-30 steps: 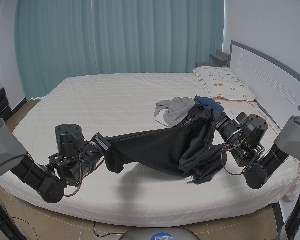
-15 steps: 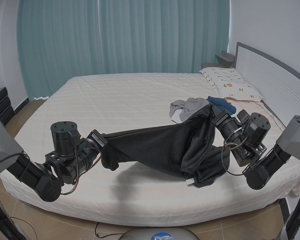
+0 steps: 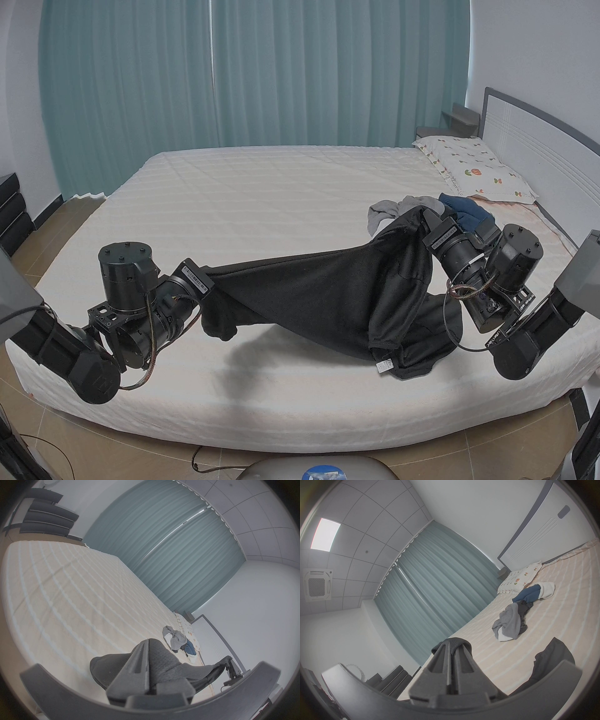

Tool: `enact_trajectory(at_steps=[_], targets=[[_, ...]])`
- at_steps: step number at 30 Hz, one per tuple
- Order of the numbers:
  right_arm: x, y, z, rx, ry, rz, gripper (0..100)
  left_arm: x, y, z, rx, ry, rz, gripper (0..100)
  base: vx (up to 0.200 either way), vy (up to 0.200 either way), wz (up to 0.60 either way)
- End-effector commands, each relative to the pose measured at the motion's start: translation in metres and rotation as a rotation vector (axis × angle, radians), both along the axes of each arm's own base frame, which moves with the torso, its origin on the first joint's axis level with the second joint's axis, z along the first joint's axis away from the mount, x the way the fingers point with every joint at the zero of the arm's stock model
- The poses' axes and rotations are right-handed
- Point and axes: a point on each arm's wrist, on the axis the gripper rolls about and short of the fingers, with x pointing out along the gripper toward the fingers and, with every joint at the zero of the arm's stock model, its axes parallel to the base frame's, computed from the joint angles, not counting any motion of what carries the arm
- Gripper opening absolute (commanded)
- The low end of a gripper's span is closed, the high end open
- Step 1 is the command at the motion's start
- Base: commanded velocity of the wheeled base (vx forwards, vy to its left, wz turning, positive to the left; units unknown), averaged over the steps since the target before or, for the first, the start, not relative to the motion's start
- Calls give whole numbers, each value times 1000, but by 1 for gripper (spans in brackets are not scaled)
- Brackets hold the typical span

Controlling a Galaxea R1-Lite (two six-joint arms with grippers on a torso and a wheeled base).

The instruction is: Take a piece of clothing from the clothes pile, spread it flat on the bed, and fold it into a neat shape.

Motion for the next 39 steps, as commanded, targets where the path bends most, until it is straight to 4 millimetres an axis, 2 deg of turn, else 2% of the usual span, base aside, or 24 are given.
enact_trajectory(at_steps=[1,13,21,25,28,31,34,37,38,39], targets=[[-1,0,2,3,-6,2,0,0,0,0,4,-2,0,0,0,200,0],[0,1,0,-1,2,4,0,1,3,-1,7,1,9,0,0,200,0],[0,1,-2,-21,15,6,0,1,-1,-2,3,6,-8,0,0,0,0],[-15,-9,-10,-49,54,33,0,0,-9,-2,0,2,-35,0,0,0,0],[-28,-16,-14,-63,86,38,0,-5,-20,3,0,-7,-78,0,-200,0,0],[-40,-22,-10,-62,80,36,0,-10,-26,3,7,-4,-102,0,-200,0,0],[-63,-30,1,-71,65,44,0,-19,-28,4,34,-1,-119,0,-200,0,0],[-77,-36,10,-77,44,44,0,-24,-24,6,55,-15,-115,0,-200,0,0],[-87,-41,18,-77,18,41,0,-32,-20,12,65,-29,-118,0,0,0,0],[-88,-42,19,-78,17,39,0,-33,-20,13,64,-32,-116,0,0,0,0]])
